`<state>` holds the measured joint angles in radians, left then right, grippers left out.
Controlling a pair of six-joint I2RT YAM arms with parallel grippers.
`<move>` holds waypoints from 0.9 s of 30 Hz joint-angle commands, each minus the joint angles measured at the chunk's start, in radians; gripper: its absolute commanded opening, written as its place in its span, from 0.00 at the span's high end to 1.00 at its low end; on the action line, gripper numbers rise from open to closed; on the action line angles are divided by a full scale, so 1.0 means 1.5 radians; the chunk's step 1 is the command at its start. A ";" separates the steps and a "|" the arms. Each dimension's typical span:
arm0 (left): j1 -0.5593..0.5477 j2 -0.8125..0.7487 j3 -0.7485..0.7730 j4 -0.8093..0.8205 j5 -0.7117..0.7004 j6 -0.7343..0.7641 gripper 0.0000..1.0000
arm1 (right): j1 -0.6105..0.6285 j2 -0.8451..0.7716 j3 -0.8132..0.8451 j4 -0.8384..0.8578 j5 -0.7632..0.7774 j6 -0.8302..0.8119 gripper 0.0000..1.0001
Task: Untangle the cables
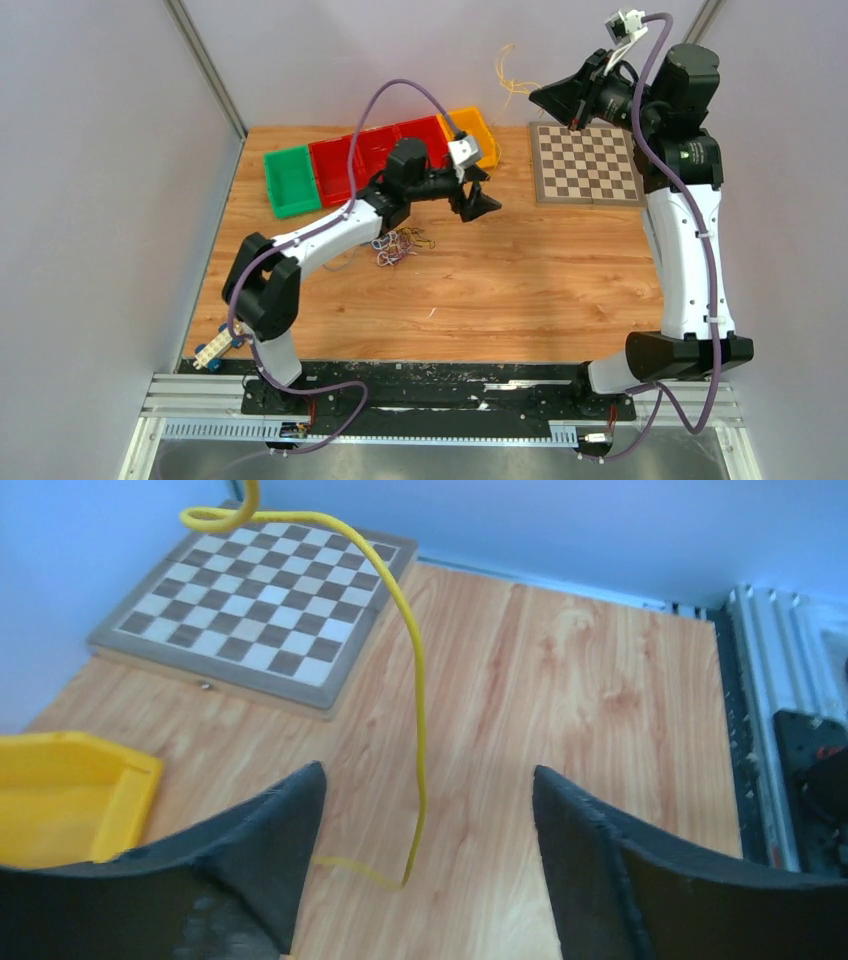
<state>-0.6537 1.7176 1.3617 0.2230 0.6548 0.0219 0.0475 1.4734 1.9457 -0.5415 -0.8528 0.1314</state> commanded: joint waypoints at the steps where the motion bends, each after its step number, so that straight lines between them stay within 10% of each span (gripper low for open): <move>1: -0.022 0.060 0.077 0.086 -0.041 -0.035 0.29 | -0.002 -0.028 -0.018 0.017 0.038 0.026 1.00; 5: -0.020 0.013 -0.017 0.057 -0.021 -0.023 0.97 | -0.020 -0.042 -0.028 0.017 0.079 -0.002 1.00; 13: 0.123 -0.193 -0.266 -0.100 -0.004 0.022 1.00 | -0.154 -0.013 0.014 0.018 0.103 -0.039 1.00; 27: 0.313 -0.356 -0.346 -0.308 0.004 0.173 1.00 | -0.257 0.081 0.107 0.042 0.013 -0.003 1.00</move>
<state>-0.2012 1.2366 0.8555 -0.1741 0.6216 0.2070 -0.3264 1.5841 2.0705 -0.5304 -0.7361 0.0837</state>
